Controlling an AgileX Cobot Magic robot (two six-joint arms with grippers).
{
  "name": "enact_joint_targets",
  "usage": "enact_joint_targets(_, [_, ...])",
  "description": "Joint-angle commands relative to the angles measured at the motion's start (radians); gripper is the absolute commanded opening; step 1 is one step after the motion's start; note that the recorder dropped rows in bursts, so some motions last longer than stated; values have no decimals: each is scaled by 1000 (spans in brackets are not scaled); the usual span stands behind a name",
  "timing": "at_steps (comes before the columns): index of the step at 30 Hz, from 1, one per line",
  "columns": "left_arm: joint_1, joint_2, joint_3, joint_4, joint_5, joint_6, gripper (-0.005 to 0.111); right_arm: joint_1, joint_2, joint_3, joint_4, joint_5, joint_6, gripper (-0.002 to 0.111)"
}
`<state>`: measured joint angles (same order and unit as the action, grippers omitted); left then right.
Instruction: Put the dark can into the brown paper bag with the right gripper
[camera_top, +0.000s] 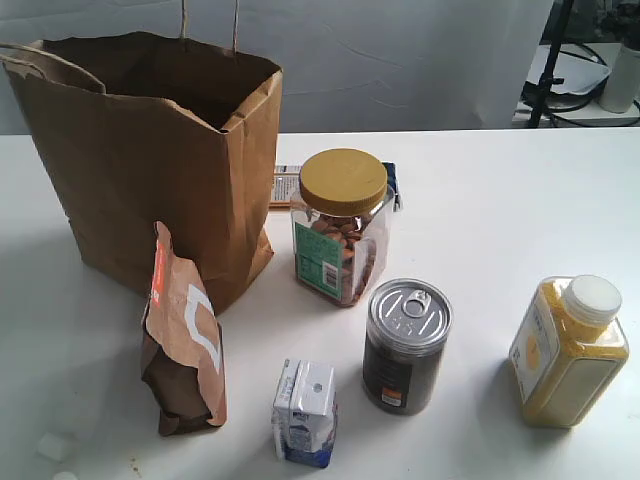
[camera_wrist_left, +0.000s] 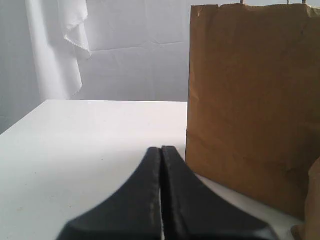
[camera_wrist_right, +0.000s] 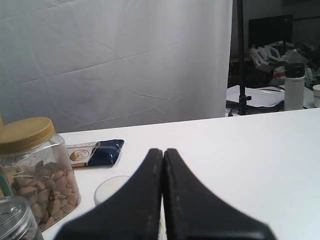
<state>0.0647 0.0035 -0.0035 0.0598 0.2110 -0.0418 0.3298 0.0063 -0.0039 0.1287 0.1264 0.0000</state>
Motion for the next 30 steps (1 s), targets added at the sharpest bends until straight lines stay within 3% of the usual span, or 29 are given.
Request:
enact_joint_targets(1, [-6,-3,4,3,-5,-4,0,-6,-6,4,2,-9,0,0])
enact_joint_targets(12, [-6,-3,4,3,-5,-4,0,-6,-6,4,21,-11,8,0])
enact_joint_targets(17, [-6,-3,4,3,-5,-4,0,-2,-6,-25,21,-90,189,0])
enact_joint_targets(24, [-6,-3,4,3,-5,-4,0,55,230,-470,-57,207,183,0])
enact_joint_targets(30, [-6,-3,4,3,-5,-4,0,291,700,-879,-152,568,93,0])
